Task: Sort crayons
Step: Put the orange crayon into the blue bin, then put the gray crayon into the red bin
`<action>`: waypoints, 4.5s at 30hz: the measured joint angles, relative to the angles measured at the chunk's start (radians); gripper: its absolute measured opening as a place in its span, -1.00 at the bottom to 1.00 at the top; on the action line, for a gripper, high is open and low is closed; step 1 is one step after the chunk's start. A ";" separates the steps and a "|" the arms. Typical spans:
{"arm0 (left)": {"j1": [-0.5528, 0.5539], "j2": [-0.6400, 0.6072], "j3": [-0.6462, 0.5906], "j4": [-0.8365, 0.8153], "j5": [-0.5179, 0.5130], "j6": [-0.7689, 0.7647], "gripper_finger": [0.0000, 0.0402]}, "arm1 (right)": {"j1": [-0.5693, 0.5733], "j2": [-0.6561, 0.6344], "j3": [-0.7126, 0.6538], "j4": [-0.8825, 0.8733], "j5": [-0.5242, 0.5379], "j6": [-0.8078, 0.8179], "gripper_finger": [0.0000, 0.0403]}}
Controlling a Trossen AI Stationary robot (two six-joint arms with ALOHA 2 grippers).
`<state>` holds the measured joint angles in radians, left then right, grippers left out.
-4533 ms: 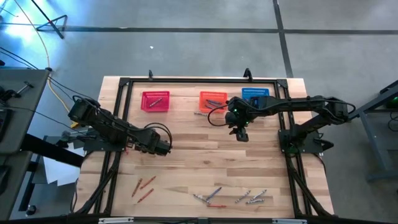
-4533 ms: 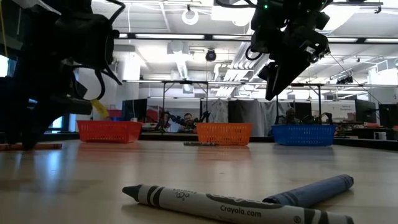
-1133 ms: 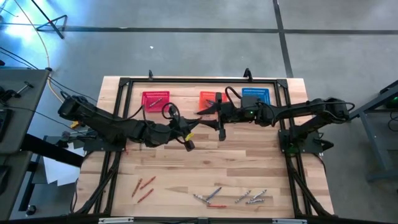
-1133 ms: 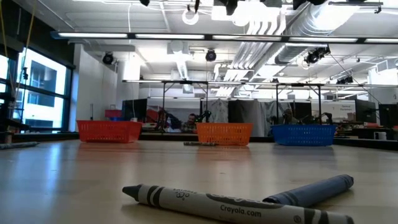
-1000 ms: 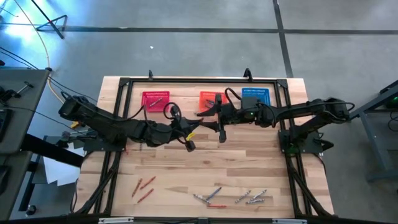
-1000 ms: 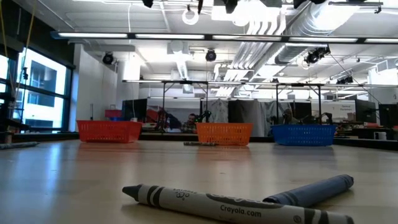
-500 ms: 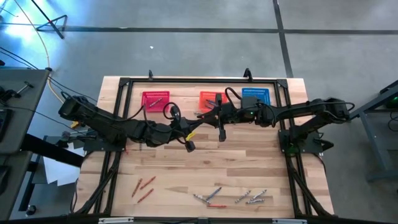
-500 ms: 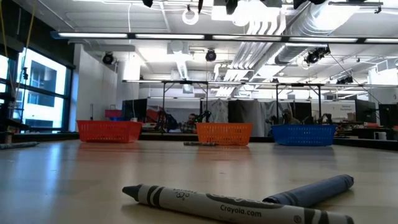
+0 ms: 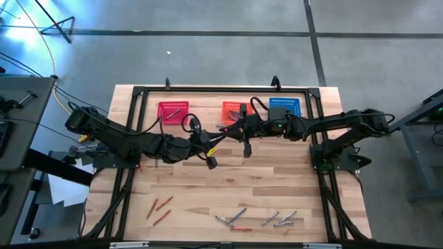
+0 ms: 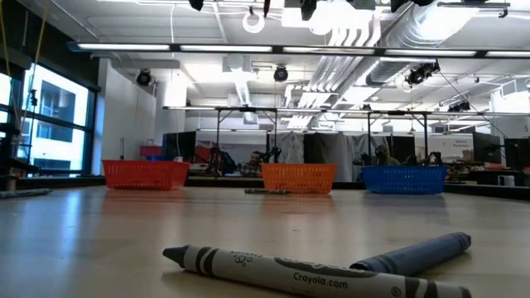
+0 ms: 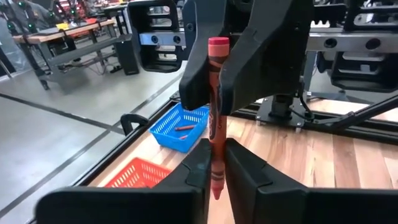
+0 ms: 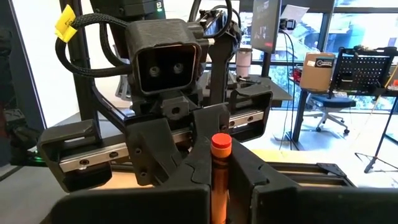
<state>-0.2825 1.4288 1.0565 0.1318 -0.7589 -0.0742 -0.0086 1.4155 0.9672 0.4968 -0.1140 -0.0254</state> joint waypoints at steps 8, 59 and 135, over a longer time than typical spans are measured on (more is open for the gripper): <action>0.001 0.000 0.000 0.002 -0.005 0.000 -0.56 | -0.004 0.000 0.000 -0.044 0.064 0.001 -0.98; 0.002 0.000 0.000 -0.226 -0.036 -0.056 -0.43 | -0.688 -0.216 0.000 -1.162 0.332 0.180 -0.93; 0.001 -0.006 0.000 -0.207 -0.021 -0.055 -0.43 | -0.001 -0.211 -0.195 -1.547 -0.232 0.760 -0.56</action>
<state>-0.2818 1.4231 1.0565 -0.0750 -0.7803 -0.1287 -0.0095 1.2041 0.7718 -1.0507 -0.3465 0.7346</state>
